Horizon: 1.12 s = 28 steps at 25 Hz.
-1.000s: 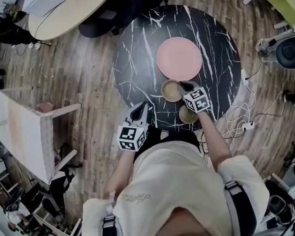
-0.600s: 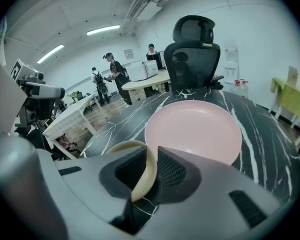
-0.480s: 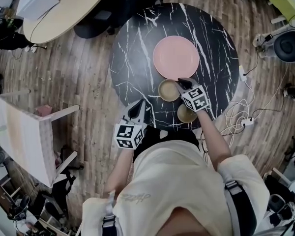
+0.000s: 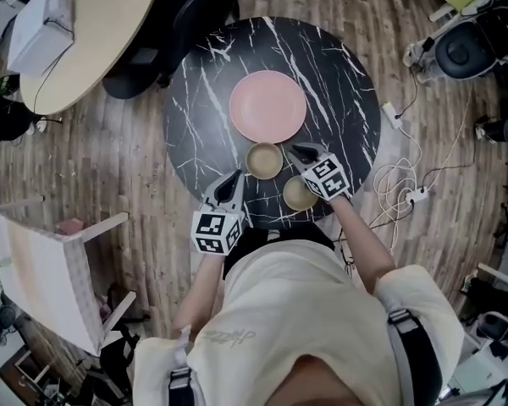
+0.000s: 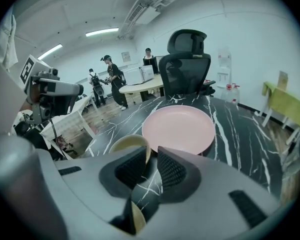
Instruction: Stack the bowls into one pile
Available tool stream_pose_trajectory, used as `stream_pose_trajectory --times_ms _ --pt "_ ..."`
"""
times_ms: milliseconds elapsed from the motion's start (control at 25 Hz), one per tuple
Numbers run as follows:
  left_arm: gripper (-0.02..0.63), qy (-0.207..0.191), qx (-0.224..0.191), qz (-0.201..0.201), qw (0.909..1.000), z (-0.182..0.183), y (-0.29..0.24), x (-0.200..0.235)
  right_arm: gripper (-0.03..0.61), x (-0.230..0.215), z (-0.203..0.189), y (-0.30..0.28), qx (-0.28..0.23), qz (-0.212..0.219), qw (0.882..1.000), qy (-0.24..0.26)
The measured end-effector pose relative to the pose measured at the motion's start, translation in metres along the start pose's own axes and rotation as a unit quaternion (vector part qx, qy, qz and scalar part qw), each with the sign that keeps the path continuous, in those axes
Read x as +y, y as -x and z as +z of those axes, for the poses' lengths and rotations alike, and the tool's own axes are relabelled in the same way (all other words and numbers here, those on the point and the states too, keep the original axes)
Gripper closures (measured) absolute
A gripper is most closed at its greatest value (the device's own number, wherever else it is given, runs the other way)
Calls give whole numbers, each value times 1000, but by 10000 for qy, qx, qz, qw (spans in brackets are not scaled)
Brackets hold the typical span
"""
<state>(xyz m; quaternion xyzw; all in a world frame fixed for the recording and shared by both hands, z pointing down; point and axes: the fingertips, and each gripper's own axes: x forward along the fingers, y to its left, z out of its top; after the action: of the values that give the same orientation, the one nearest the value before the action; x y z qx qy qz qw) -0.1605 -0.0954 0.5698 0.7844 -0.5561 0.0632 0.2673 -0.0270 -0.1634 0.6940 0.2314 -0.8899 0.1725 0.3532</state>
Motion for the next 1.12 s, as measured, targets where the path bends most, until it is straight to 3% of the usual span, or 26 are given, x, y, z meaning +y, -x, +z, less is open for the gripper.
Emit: stream_pose_trajectory --times_ms 560,920,1120 --pt "594 -448 262 -774 9956 -6 -30 -70 511 -14 -83 77 183 -532 9963 -642" --pt "594 -595 542 -997 9918 -19 -44 -88 511 -9 -114 85 278 -481 9941 -937" --pt "594 -645 732 -1101 9891 -33 -51 -94 511 3 -122 74 367 -265 9954 -845"
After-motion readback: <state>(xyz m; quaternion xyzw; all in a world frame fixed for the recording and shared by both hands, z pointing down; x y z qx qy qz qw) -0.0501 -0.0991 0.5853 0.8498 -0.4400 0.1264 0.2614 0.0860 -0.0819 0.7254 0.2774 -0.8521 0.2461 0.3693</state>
